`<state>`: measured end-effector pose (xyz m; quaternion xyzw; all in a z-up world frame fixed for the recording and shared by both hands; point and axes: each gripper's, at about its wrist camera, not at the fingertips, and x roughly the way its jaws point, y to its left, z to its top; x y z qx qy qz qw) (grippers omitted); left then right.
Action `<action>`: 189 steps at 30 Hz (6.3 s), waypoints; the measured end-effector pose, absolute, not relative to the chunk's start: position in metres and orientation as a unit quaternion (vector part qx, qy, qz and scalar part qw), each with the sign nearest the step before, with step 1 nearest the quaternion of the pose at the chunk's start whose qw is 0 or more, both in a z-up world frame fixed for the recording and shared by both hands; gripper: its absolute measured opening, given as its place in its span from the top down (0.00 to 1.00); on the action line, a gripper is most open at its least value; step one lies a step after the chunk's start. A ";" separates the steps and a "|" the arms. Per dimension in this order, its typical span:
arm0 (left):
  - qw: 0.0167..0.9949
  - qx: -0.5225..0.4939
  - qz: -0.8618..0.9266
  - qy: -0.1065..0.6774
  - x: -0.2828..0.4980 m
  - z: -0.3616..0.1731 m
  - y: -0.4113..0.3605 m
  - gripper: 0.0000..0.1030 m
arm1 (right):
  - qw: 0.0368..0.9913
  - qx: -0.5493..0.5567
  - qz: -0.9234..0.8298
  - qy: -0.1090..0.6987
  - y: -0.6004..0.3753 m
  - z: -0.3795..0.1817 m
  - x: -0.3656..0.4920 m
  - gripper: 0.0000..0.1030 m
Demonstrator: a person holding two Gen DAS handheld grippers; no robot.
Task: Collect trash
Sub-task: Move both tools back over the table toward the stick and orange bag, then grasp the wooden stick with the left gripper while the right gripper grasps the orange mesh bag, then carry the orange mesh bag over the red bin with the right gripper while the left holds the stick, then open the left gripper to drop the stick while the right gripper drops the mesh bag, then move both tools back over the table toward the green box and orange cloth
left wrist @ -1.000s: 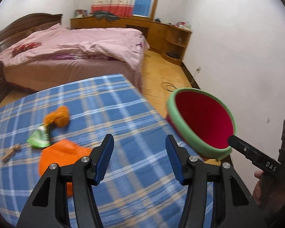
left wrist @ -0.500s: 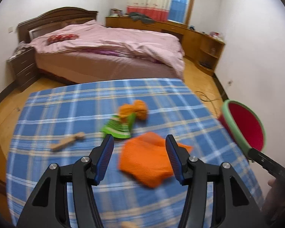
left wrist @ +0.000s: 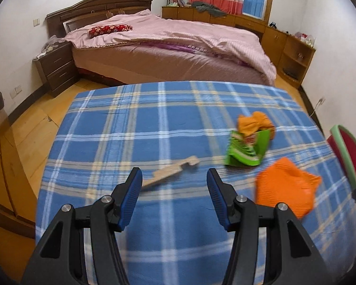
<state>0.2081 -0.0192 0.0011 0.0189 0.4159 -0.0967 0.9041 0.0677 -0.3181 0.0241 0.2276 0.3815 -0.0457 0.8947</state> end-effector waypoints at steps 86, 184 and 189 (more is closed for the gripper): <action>0.899 -0.123 -0.177 0.381 0.177 -0.011 -0.016 0.91 | 0.909 0.083 0.036 0.407 -0.184 0.004 0.133 0.91; 0.864 0.012 -0.302 0.403 0.144 0.058 -0.220 0.42 | 0.919 0.238 -0.107 0.294 -0.423 0.062 0.006 0.42; 0.870 0.004 -0.264 0.416 0.159 0.049 -0.185 0.42 | 0.917 0.236 -0.096 0.306 -0.405 0.058 0.015 0.41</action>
